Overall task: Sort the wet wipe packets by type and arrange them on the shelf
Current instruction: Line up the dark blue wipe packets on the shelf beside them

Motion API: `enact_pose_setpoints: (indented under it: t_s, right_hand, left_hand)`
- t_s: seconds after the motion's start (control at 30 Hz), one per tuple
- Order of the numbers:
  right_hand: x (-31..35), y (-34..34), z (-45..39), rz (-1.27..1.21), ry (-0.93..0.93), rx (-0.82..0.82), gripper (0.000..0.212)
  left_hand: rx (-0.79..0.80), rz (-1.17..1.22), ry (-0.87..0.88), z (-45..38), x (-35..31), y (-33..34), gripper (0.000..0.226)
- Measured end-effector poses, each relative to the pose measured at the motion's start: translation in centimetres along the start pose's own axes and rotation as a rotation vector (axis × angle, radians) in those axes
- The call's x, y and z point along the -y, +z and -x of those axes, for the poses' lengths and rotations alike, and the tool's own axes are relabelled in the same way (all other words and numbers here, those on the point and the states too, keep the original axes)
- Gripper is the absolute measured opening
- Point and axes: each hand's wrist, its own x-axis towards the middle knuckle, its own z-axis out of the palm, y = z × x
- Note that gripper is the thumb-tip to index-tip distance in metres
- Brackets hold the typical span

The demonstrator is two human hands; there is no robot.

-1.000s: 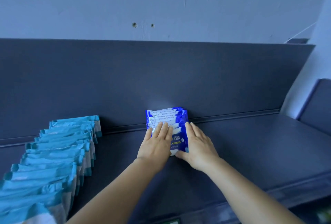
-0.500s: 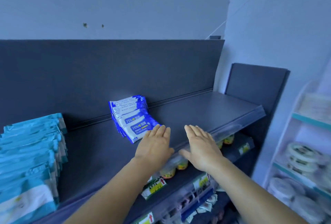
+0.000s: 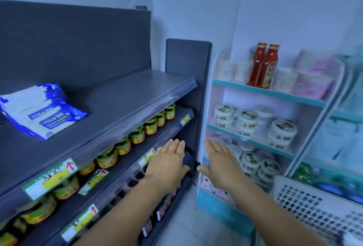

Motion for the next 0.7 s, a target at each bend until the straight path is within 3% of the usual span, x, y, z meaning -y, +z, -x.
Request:
enact_pose_setpoints:
  t_s: [0.27, 0.7]
  right_hand:
    - [-12.5, 1.1, 8.4, -0.029, 0.241, -0.019, 0.079]
    - [-31.7, 1.9, 23.0, -0.075, 0.453, 0.031, 0.081]
  left_hand:
    - [0.089, 0.074, 0.195, -1.6, -12.4, 4.8, 0.071]
    - [0.219, 0.101, 0.414, -0.9, -35.3, 11.8, 0.067]
